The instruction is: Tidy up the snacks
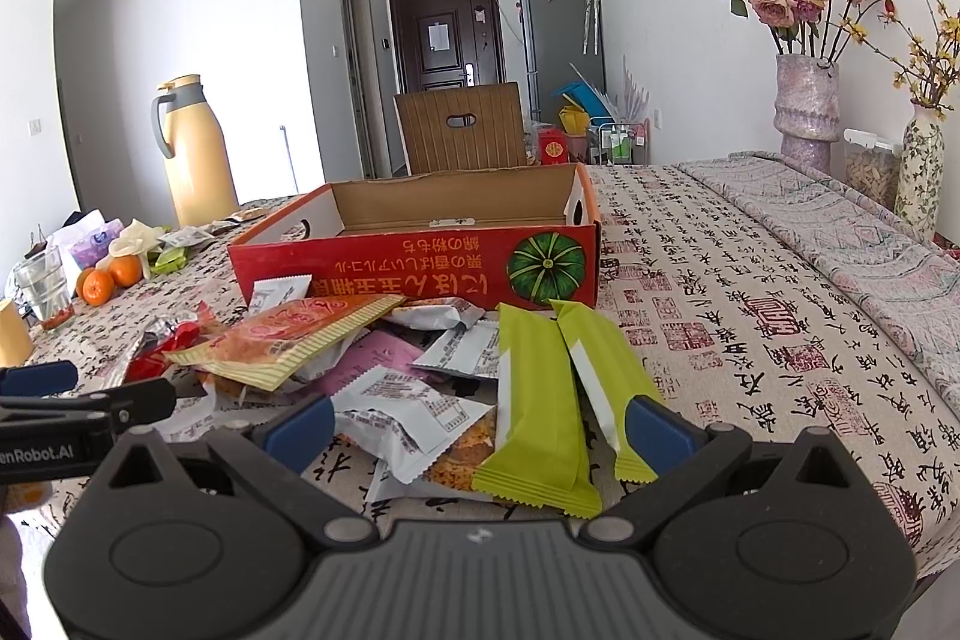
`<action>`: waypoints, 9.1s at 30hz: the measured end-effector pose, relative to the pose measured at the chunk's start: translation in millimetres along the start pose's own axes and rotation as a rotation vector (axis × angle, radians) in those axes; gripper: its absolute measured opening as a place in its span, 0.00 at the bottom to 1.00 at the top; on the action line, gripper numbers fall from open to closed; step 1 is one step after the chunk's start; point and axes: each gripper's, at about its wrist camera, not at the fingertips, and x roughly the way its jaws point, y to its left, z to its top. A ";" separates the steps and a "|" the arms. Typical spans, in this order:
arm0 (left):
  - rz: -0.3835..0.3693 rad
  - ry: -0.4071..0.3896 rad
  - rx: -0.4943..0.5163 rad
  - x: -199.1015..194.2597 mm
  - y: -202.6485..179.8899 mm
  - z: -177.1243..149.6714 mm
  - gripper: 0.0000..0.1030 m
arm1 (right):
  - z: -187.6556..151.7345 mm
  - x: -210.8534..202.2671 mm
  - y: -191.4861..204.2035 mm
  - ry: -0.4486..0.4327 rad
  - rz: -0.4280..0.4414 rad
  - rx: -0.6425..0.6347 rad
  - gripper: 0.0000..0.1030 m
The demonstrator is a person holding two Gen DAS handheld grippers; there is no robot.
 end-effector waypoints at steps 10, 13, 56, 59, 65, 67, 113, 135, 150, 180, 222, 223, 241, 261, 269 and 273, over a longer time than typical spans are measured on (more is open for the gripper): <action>-0.011 -0.006 0.005 -1.9 -1.8 -3.2 1.00 | 0.4 0.2 -0.4 0.001 0.000 0.000 1.00; -0.014 -0.008 0.009 -3.1 -2.2 -1.3 1.00 | 0.8 0.3 -0.4 0.001 0.000 0.001 1.00; 0.118 0.023 0.003 34.6 39.5 27.7 1.00 | 32.4 63.5 -88.8 0.074 -0.008 0.084 0.32; 0.139 0.060 0.010 47.4 55.4 29.2 1.00 | 34.1 59.1 -86.1 0.052 -0.011 0.099 0.32; 0.054 0.147 -0.011 72.0 72.7 22.9 1.00 | 34.7 58.1 -75.3 0.044 -0.010 0.106 0.32; 0.028 0.159 -0.024 77.0 75.1 21.4 0.99 | 35.0 58.1 -72.4 0.043 -0.013 0.109 0.32; -0.022 0.196 -0.051 78.6 82.7 17.2 0.57 | 42.4 49.5 -57.5 0.016 0.029 0.123 0.32; -0.010 0.043 0.005 57.7 60.0 82.8 0.31 | 75.8 55.3 -56.8 -0.040 0.071 0.110 0.32; -0.060 -0.045 0.027 118.2 18.4 161.3 0.31 | 145.5 122.3 -46.7 -0.081 0.084 0.053 0.32; -0.047 0.097 0.014 240.8 -0.1 148.0 0.64 | 143.4 243.5 -39.4 0.083 0.058 0.006 0.36; -0.001 -0.059 -0.016 119.6 -3.3 151.0 1.00 | 136.8 129.2 -33.3 -0.045 0.013 0.025 1.00; 0.000 -0.057 -0.018 116.3 -3.0 148.0 1.00 | 133.6 124.9 -32.8 -0.042 0.013 0.023 1.00; 0.008 0.052 -0.053 82.4 16.1 87.8 1.00 | 81.6 86.0 -32.2 0.044 -0.006 0.019 1.00; -0.026 0.147 -0.052 85.8 9.4 60.1 1.00 | 35.2 96.4 -46.4 0.203 -0.001 0.075 0.70; -0.051 0.172 -0.034 91.9 -2.3 60.4 1.00 | 31.9 99.4 -49.7 0.230 0.050 0.101 0.37; -0.073 0.190 -0.019 95.9 -9.9 61.0 1.00 | 33.4 95.1 -52.1 0.212 0.059 0.107 0.35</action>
